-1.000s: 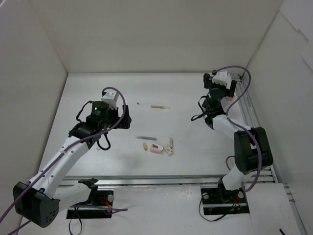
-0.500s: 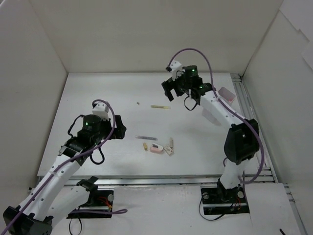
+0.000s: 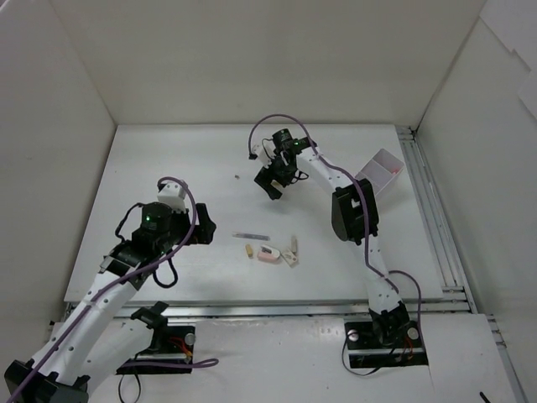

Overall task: Sort the stationery into containers
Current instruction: Pick up the pen from the center of the board.

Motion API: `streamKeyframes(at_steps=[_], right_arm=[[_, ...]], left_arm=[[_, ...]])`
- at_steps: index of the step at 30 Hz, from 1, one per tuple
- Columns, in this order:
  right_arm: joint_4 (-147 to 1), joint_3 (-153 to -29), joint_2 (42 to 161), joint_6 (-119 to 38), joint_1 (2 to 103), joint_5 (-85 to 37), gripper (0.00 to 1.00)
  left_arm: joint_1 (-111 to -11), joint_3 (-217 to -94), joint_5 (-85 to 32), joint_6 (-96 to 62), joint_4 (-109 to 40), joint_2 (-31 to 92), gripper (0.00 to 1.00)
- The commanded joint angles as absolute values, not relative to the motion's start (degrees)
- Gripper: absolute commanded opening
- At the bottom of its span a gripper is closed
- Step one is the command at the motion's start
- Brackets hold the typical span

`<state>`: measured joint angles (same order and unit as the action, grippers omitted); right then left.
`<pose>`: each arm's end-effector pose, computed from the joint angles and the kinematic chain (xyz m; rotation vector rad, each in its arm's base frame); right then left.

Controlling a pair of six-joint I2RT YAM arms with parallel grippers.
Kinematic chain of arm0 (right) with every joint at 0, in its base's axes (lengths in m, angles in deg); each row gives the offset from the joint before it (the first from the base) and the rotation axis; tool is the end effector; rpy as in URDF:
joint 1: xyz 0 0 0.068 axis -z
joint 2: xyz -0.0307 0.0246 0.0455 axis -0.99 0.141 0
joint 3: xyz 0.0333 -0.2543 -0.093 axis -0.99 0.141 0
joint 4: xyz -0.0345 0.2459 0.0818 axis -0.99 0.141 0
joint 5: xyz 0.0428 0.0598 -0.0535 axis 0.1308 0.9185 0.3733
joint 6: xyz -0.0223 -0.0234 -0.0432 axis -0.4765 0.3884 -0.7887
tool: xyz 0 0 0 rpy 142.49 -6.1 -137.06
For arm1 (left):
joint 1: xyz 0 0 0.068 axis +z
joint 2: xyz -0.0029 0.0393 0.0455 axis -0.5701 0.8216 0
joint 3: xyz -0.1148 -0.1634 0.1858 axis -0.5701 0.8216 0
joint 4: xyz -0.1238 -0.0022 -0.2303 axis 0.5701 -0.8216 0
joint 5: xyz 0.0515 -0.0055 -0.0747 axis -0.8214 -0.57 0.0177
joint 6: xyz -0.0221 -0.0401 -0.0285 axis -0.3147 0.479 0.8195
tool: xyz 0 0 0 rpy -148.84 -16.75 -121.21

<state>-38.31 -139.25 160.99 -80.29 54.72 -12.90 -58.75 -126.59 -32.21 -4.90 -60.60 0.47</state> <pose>0.4772 0.2579 0.1853 -1.3410 2.0350 0.3609 0.1635 -0.0745 0.3062 0.0398 2.0624 -0.5696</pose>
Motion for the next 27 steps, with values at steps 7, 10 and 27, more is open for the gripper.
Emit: streamKeyframes(at_steps=[7, 10, 27], right_arm=[[-31.1, -149.9, 165.2, -80.9, 54.5, -11.3, 0.98], [-30.8, -150.4, 165.7, -80.8, 54.4, -9.1, 0.98], [-31.2, -149.0, 166.3, -70.1, 50.6, -14.3, 0.40]], left_arm=[[-57.9, -127.5, -32.1, -4.2, -57.0, 1.5, 1.00], [-57.9, -127.7, -31.9, -4.2, -56.5, 2.5, 1.00], [-57.9, -130.3, -32.7, -4.8, -57.7, 2.8, 1.00]])
